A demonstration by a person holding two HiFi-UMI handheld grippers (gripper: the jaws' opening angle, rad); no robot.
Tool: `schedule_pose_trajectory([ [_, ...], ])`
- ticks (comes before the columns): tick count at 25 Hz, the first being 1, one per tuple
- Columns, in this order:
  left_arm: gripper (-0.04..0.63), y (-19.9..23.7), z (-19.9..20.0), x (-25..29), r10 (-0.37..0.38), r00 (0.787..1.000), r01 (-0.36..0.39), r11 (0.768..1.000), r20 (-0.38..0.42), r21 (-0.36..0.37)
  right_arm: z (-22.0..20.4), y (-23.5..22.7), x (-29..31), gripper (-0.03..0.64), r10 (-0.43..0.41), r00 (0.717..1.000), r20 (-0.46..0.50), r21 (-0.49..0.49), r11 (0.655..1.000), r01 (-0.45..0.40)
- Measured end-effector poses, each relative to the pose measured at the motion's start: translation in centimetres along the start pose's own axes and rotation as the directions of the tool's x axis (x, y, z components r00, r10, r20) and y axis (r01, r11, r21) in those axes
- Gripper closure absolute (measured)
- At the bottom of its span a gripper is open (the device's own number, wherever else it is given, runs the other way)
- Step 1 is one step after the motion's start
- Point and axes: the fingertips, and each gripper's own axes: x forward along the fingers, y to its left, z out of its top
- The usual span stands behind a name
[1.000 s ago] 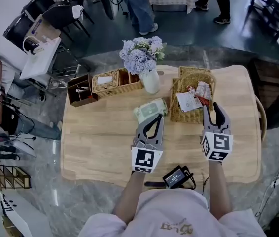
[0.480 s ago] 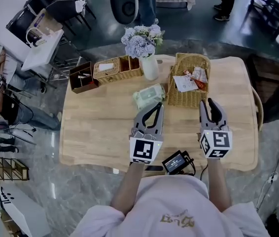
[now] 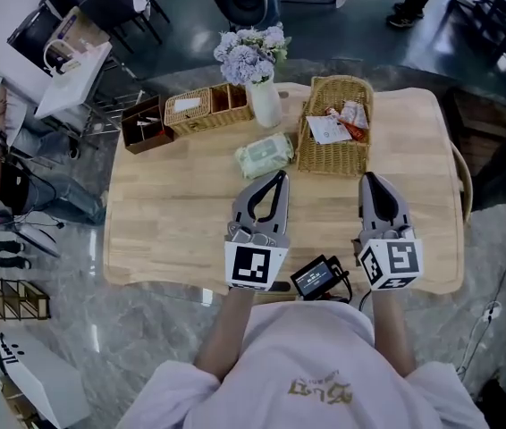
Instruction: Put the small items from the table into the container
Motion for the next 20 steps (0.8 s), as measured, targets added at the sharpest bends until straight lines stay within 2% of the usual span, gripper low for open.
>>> schedule_pose_trajectory([
  [5,0.603,0.6,0.0,-0.1,0.007,1.0,-0.007,1.0,-0.003,0.017,0.3,1.0,-0.2,0.598,-0.001,0.999,-0.032,-0.104,0.995,-0.002],
  [8,0.603,0.6,-0.2,0.1,-0.009,1.0,0.008,0.999,0.011,0.045,0.2,1.2,-0.3,0.6,0.009,0.999,-0.039,-0.09,0.996,-0.012],
  [12,0.603,0.6,-0.3,0.4,-0.006,1.0,0.006,1.0,-0.006,0.019,0.0,1.1,-0.2,0.6,0.015,0.999,-0.046,-0.083,0.996,-0.019],
  [15,0.603,0.6,-0.8,0.6,-0.032,0.999,0.031,0.998,0.009,0.063,-0.2,1.0,-0.1,0.6,0.016,0.998,-0.052,-0.081,0.997,-0.02],
  [20,0.603,0.8,-1.9,0.9,-0.047,0.999,0.047,0.998,-0.01,0.051,-0.7,1.2,0.4,0.6,0.033,0.998,-0.06,-0.052,0.998,-0.036],
])
